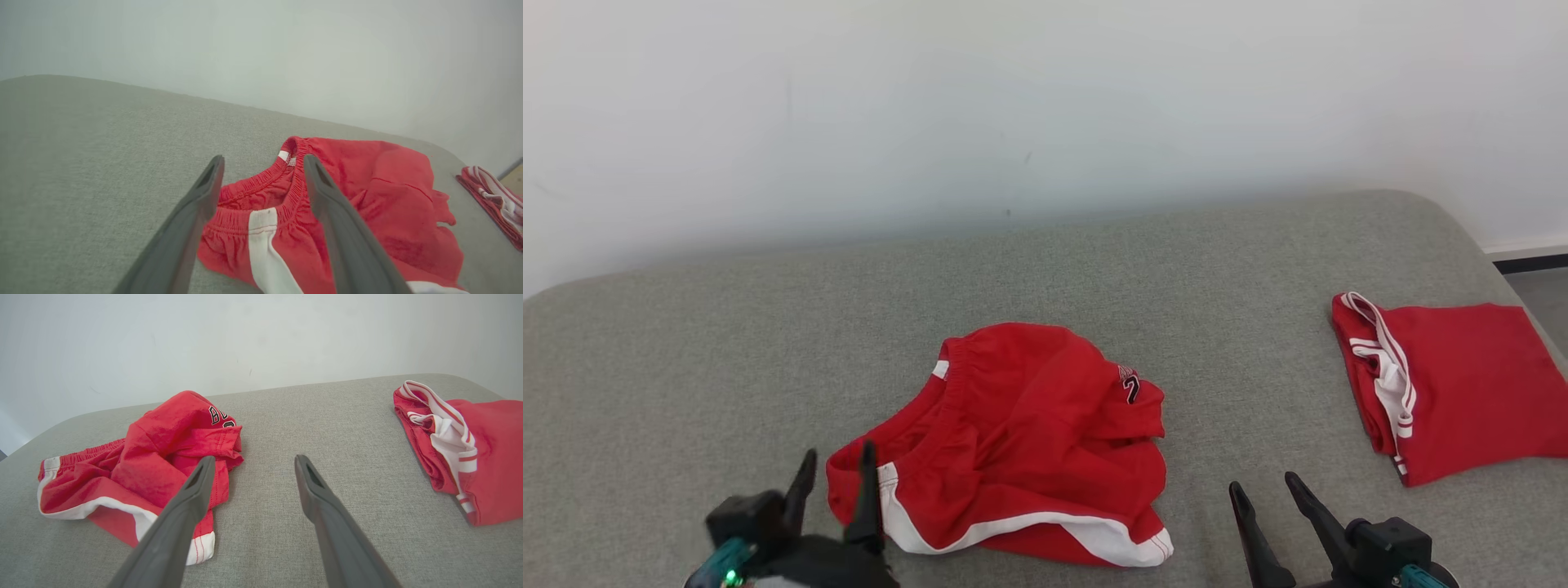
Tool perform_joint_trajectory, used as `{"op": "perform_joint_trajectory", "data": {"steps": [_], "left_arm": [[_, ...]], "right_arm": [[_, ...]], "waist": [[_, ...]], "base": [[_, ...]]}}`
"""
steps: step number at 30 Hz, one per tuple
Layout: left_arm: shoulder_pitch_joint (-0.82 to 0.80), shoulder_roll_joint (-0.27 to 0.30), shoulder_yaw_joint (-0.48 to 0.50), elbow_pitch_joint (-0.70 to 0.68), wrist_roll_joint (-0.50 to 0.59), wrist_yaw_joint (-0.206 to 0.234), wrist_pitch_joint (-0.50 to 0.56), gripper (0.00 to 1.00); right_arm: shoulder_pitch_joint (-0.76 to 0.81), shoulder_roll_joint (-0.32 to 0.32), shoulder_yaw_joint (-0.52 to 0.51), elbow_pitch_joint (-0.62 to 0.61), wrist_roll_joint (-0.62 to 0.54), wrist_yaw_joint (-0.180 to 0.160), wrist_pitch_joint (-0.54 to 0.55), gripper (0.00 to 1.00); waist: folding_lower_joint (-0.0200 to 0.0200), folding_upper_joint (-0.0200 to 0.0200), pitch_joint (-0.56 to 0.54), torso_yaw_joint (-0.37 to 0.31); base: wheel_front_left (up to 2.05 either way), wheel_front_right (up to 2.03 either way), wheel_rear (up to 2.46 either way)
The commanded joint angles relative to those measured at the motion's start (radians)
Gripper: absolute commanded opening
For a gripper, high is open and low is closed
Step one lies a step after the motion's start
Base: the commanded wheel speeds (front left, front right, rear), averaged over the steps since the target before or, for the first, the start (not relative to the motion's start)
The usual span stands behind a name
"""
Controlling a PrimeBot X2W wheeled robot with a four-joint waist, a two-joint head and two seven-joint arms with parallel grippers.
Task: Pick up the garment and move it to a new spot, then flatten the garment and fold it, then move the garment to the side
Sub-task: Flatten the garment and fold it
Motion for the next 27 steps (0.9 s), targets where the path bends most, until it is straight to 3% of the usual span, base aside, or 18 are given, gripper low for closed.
{"op": "perform_joint_trajectory", "data": {"steps": [1, 10, 16, 21, 27], "left_arm": [[-0.041, 0.023, -0.033, 0.018, 0.033, -0.014, 0.039, 1.0], [-0.236, 0.073, -0.18, 0.185, 0.138, -0.051, 0.308, 1.0], [-0.377, 0.08, -0.212, 0.318, 0.143, -0.06, 0.5, 1.0], [-0.461, 0.078, -0.209, 0.381, 0.133, -0.058, 0.572, 1.0], [-0.544, 0.051, -0.18, 0.443, 0.094, -0.05, 0.586, 1.0]], "right_arm": [[0.006, -0.006, 0.001, -0.002, 0.0, -0.003, 0.001, 1.0], [-0.005, -0.01, 0.021, -0.01, 0.004, -0.003, 0.009, 1.0], [-0.018, -0.01, 0.028, -0.01, 0.006, -0.003, 0.007, 1.0], [-0.024, -0.006, 0.024, -0.013, 0.002, -0.003, 0.004, 1.0], [-0.057, -0.001, 0.035, -0.008, 0.004, -0.003, -0.007, 1.0]], "waist": [[0.0001, 0.0, 0.0, -0.003], [0.0001, 0.0, 0.017, -0.035], [0.0001, 0.0, 0.045, -0.078], [0.0001, 0.0, 0.085, -0.113], [0.0001, 0.0, 0.143, -0.158]], "base": [[0.0, 0.0, 0.0], [0.0, 0.0, 0.0], [0.0, 0.0, 0.0], [0.0, 0.0, 0.0], [0.0, 0.0, 0.0]]}}
